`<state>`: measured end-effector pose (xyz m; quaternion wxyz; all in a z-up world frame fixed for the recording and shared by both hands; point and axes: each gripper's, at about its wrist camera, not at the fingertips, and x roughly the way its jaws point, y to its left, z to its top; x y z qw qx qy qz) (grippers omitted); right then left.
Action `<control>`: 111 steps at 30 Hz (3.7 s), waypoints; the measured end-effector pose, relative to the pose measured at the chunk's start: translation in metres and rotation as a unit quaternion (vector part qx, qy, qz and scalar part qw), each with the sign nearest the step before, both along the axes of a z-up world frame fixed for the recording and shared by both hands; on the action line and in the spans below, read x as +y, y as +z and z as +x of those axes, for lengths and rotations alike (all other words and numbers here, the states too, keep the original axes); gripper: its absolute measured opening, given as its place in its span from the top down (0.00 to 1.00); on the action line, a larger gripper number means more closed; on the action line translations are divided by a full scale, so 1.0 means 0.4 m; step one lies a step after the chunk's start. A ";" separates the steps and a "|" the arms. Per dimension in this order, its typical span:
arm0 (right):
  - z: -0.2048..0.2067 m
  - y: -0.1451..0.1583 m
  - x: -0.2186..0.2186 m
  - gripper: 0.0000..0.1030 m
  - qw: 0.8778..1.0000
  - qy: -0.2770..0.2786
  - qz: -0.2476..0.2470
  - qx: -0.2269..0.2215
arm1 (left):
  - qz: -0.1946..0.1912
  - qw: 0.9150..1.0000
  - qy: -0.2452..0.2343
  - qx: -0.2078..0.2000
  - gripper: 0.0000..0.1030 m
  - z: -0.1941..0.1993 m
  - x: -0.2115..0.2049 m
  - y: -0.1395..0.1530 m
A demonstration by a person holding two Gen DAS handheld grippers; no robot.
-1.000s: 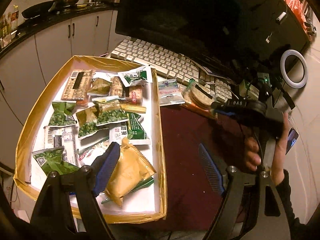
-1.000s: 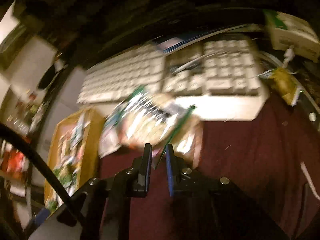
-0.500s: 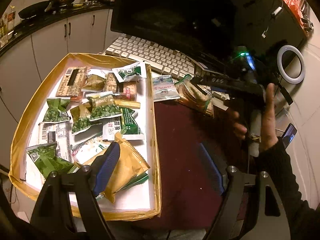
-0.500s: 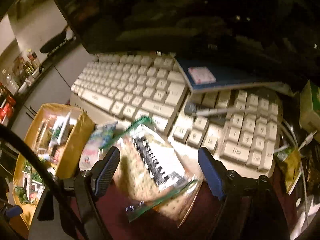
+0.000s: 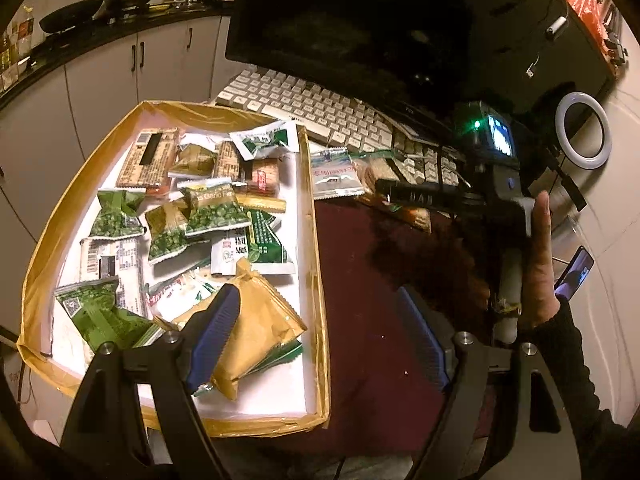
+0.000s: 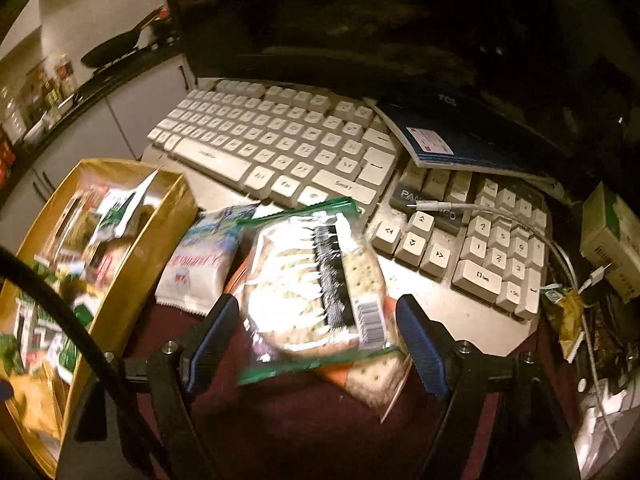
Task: Organize snacks
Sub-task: 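Grasp the round cracker pack on the mat with the right tool, then grasp the orange cracker pack with the left tool while the right tool holds the round cracker pack, then carry both cracker packs over the tray and open both tools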
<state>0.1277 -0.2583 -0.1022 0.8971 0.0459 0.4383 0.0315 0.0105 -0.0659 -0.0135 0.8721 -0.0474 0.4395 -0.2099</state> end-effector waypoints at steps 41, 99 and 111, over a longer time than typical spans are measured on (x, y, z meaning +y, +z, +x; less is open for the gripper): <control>-0.342 -0.077 -0.262 0.29 0.939 -0.250 0.224 -0.075 | 0.212 0.913 -0.348 -0.014 0.21 0.431 -0.605 -0.130; -0.237 -0.093 -0.135 0.24 0.978 -0.207 0.014 -0.011 | 0.016 0.997 -0.038 0.063 0.42 0.112 -0.261 -0.102; -0.266 -0.055 -0.151 0.30 0.978 -0.165 0.091 -0.089 | -0.038 0.999 -0.016 0.030 0.45 0.030 -0.177 -0.015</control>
